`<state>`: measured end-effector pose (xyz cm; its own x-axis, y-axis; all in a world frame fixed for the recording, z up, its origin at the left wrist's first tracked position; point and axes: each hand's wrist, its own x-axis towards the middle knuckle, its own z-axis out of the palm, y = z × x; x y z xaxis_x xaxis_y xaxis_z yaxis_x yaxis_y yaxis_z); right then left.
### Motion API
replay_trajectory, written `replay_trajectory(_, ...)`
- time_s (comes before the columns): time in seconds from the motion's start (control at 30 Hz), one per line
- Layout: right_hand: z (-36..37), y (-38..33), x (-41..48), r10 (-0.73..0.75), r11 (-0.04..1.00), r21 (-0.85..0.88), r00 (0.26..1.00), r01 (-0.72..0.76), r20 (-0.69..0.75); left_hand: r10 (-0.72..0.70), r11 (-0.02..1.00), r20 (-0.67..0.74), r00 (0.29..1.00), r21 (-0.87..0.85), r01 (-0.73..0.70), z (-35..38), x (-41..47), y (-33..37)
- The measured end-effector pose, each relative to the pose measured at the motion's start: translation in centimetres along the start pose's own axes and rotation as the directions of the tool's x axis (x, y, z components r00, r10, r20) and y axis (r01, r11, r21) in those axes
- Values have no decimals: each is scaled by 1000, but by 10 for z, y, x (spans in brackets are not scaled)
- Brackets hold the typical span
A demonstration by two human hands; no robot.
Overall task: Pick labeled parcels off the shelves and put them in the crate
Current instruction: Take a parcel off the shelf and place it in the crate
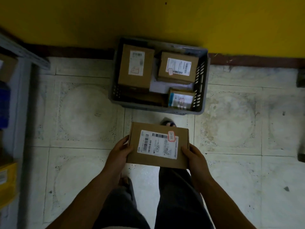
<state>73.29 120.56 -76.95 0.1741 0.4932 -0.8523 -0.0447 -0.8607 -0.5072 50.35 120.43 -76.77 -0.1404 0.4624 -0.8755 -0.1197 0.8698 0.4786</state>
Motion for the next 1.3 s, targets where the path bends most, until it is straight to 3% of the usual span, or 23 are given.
replay_trajectory(0.17,-26,-60,55,-21,1000,-1,999,21,26,-12,995,-50,999,102,17,51,33,48)
replay_trajectory(0.4,-28,-109,146,-24,1000,12,998,25,-62,44,977,-133,990,211,-15,105,114,103)
replay_trajectory(0.7,-29,-117,234,10,997,-73,965,-30,-263,54,936,-11,998,350,-47,137,216,122)
replay_trajectory(0.97,-22,-100,281,16,970,-236,985,-58,-174,4,895,31,1000,447,-18,146,260,113)
replay_trajectory(1.3,-25,-100,286,79,960,-259,989,-110,-127,-38,882,69,997,472,1,157,269,113)
